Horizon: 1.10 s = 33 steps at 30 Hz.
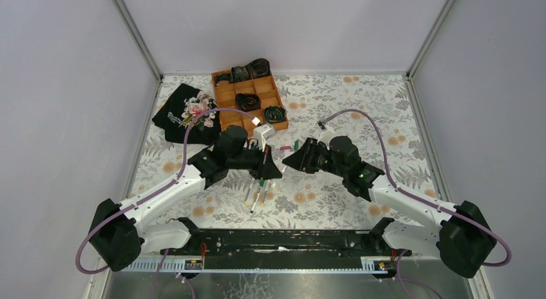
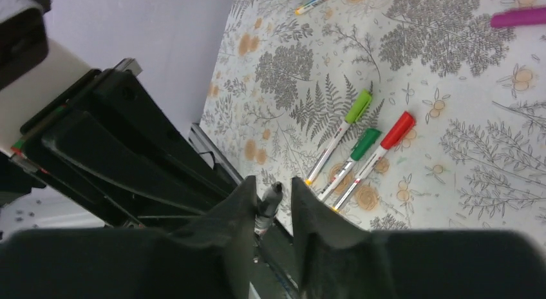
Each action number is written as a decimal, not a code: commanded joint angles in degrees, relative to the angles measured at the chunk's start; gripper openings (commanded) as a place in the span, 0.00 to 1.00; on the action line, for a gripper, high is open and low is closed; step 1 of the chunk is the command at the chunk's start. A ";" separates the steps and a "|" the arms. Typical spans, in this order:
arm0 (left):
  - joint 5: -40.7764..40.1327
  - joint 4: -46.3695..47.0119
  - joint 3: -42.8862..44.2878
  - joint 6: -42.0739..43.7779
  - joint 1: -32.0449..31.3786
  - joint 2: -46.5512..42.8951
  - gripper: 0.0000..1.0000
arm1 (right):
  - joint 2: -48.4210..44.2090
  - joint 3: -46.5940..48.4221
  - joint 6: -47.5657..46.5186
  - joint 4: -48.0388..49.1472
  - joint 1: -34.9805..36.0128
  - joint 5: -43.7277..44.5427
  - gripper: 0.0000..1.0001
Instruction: Insert the pens into the pen caps
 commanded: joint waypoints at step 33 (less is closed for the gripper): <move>-13.38 6.15 2.33 3.33 23.53 -4.15 0.00 | 23.74 27.67 -27.85 -29.31 -0.32 21.31 0.53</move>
